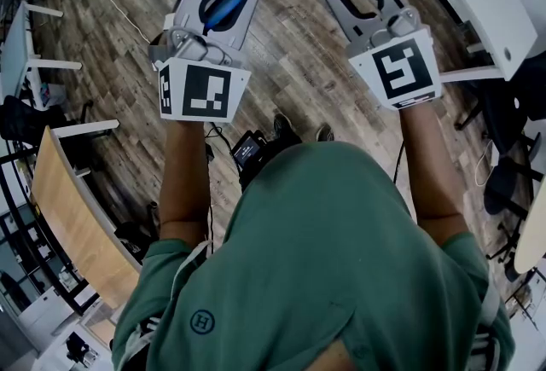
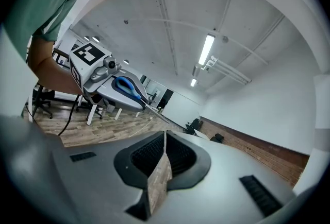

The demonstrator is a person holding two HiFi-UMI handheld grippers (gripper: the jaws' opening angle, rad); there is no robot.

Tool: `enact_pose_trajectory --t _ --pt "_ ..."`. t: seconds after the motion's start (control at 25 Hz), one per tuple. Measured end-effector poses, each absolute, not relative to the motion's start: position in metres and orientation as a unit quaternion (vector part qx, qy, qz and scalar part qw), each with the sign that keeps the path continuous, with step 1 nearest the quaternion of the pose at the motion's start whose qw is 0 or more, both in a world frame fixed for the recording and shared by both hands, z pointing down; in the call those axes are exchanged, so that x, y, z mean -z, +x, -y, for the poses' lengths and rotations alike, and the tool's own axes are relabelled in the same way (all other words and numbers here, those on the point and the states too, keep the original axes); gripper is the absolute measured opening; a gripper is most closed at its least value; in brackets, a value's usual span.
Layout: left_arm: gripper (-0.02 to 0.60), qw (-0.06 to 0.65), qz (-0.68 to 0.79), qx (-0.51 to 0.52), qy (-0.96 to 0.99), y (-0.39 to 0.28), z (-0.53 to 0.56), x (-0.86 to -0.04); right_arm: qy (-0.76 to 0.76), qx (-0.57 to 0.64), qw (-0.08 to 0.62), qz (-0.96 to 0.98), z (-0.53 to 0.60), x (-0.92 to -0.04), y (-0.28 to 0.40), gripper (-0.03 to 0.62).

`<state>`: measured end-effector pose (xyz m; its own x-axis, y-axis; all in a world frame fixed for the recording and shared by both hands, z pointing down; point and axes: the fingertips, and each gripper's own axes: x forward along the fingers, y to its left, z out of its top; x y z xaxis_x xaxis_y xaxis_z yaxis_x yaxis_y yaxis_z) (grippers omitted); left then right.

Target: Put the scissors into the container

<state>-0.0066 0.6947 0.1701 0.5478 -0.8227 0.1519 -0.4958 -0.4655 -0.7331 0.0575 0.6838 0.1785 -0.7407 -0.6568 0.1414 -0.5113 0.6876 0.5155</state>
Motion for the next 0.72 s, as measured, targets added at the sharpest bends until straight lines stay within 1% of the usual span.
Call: enact_pose_trajectory --t 0.72 --pt "0.034 0.324 -0.387 0.24 -0.829 -0.042 -0.666 -0.176 0.339 0.225 0.169 0.898 -0.656 -0.184 0.019 0.008"
